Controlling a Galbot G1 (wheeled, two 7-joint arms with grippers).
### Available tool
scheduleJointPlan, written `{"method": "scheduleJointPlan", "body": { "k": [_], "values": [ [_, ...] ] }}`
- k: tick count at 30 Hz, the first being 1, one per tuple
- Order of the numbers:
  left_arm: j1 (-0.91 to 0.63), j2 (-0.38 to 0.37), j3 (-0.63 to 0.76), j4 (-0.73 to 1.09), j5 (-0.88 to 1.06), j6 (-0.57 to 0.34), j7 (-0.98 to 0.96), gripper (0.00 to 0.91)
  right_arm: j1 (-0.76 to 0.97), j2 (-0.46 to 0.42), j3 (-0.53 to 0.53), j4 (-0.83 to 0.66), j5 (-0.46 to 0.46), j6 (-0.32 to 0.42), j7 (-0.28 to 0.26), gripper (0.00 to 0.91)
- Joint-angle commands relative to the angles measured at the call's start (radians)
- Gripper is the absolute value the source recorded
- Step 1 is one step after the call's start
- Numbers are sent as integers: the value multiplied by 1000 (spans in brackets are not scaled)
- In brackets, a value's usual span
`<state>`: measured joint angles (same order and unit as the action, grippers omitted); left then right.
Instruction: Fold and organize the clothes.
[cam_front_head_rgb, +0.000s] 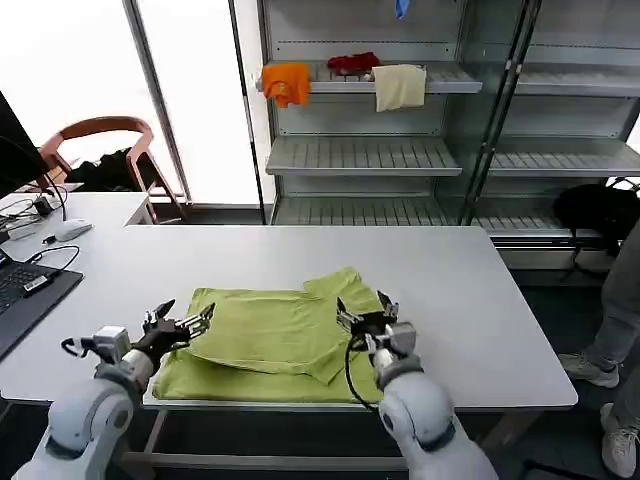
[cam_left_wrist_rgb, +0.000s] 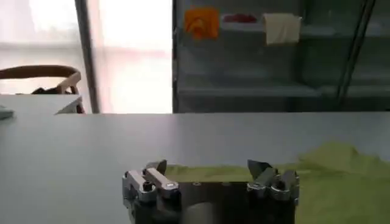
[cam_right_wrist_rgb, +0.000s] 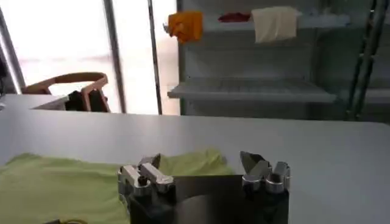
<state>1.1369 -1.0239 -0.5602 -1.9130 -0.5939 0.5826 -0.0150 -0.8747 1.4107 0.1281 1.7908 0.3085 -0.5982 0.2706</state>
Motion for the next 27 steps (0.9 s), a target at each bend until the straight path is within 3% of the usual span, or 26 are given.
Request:
{"method": "scheduleJointPlan", "body": {
  "k": [1, 15, 17, 19, 20, 21, 23, 24, 26, 27],
  "values": [
    [-281, 51, 149, 356, 58, 0, 77, 907, 217, 17, -26, -309, 45, 0, 10, 907],
    [-345, -1, 165, 480, 127, -2, 102, 907, 218, 57, 34, -402, -9, 4, -23, 907],
    [-347, -6, 165, 485, 133, -2, 102, 897, 222, 67, 41, -413, -19, 5, -27, 907],
    [-348, -8, 166, 487, 141, -2, 102, 826, 224, 72, 41, -423, -31, 5, -34, 897],
    [-348, -9, 167, 489, 143, -2, 102, 705, 225, 72, 39, -426, -34, 5, -35, 766],
    [-348, -9, 167, 492, 144, -2, 103, 584, 225, 74, 36, -431, -38, 5, -37, 695],
    [-346, -12, 167, 495, 147, -2, 105, 322, 223, 78, 33, -440, -44, 5, -40, 413],
    [-344, -12, 166, 493, 147, -2, 107, 222, 221, 78, 32, -442, -47, 5, -41, 212],
    [-334, -15, 164, 489, 148, -2, 112, 111, 215, 77, 29, -447, -53, 6, -48, 40],
    [-330, -17, 163, 485, 148, -2, 113, 71, 214, 77, 28, -449, -54, 6, -50, 0]
  ]
}}
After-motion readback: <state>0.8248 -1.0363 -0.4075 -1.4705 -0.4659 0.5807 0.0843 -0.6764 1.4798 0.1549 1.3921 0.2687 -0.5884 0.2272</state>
